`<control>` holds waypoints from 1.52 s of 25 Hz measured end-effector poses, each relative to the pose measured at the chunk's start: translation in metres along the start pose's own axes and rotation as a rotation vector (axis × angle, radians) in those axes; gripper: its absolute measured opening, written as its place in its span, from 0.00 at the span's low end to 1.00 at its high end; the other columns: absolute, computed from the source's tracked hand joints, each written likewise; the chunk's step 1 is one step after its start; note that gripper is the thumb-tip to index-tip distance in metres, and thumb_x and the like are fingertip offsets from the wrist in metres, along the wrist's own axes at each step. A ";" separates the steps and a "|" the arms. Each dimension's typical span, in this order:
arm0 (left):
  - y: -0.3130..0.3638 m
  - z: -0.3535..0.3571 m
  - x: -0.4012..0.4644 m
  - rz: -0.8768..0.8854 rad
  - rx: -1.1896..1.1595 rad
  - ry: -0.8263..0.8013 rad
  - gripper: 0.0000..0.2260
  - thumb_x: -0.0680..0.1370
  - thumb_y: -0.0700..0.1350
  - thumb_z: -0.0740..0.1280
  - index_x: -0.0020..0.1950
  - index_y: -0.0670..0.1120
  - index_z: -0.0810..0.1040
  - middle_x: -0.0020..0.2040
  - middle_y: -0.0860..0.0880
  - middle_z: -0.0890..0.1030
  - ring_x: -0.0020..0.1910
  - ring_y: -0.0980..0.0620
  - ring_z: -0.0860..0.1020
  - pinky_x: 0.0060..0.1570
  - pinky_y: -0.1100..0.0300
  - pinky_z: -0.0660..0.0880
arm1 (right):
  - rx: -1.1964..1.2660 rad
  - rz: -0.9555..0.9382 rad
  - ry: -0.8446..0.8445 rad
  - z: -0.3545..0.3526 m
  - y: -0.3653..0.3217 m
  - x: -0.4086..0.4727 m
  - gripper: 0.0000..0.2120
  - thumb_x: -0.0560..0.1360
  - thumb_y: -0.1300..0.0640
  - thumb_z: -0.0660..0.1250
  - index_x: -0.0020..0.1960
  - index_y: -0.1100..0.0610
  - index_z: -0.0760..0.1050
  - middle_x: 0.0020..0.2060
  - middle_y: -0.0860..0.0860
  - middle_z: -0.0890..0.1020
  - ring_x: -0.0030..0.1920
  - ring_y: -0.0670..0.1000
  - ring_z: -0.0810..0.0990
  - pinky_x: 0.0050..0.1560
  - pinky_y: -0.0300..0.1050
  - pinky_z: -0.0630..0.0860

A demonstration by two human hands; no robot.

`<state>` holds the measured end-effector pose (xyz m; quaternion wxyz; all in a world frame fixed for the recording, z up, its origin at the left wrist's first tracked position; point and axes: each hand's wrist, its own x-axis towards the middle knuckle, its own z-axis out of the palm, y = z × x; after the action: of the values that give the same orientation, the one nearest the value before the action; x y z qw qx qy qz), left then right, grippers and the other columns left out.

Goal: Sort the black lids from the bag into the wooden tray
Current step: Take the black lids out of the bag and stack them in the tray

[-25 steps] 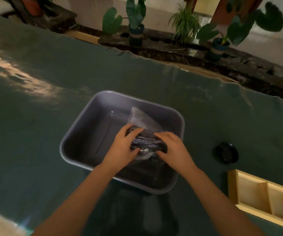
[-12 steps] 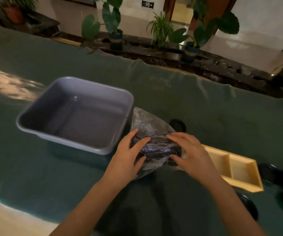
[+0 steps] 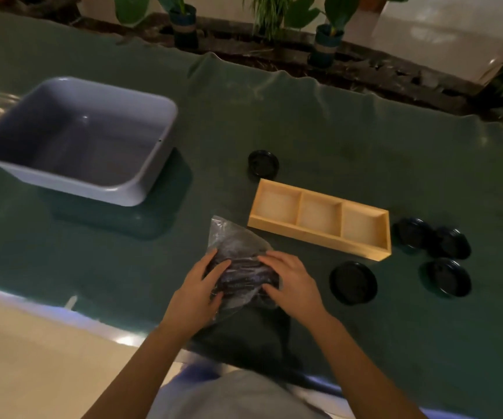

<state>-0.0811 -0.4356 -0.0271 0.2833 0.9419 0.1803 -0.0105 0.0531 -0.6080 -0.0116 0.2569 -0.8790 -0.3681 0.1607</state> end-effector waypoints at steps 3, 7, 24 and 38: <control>0.012 -0.007 0.008 -0.015 0.066 0.210 0.26 0.74 0.54 0.60 0.72 0.55 0.60 0.76 0.47 0.57 0.75 0.47 0.54 0.69 0.36 0.53 | 0.015 0.005 0.042 0.004 -0.001 -0.003 0.27 0.70 0.56 0.68 0.67 0.46 0.67 0.68 0.46 0.69 0.68 0.48 0.64 0.62 0.46 0.69; 0.047 0.009 0.032 0.051 0.156 0.100 0.22 0.79 0.56 0.42 0.74 0.60 0.49 0.78 0.53 0.50 0.74 0.57 0.40 0.69 0.39 0.39 | 0.177 0.001 -0.030 0.003 0.002 -0.007 0.26 0.70 0.60 0.68 0.67 0.50 0.69 0.69 0.49 0.69 0.68 0.46 0.63 0.66 0.37 0.60; 0.035 0.030 0.045 0.033 0.383 0.031 0.24 0.78 0.59 0.43 0.74 0.56 0.54 0.76 0.49 0.61 0.75 0.49 0.56 0.71 0.38 0.46 | 0.849 0.546 0.378 -0.039 0.059 -0.048 0.11 0.70 0.69 0.67 0.36 0.54 0.75 0.35 0.51 0.78 0.41 0.51 0.76 0.48 0.46 0.75; 0.037 0.027 0.053 -0.003 0.378 0.044 0.24 0.78 0.58 0.45 0.73 0.55 0.58 0.74 0.48 0.64 0.74 0.48 0.58 0.70 0.37 0.46 | 0.438 0.480 0.257 -0.050 0.020 -0.032 0.09 0.70 0.53 0.69 0.49 0.55 0.77 0.37 0.48 0.78 0.37 0.44 0.76 0.40 0.40 0.74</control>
<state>-0.0165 -0.4611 -0.0360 0.0973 0.9781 0.1826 -0.0242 0.0662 -0.6602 0.0202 0.4385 -0.8775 -0.0723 0.1800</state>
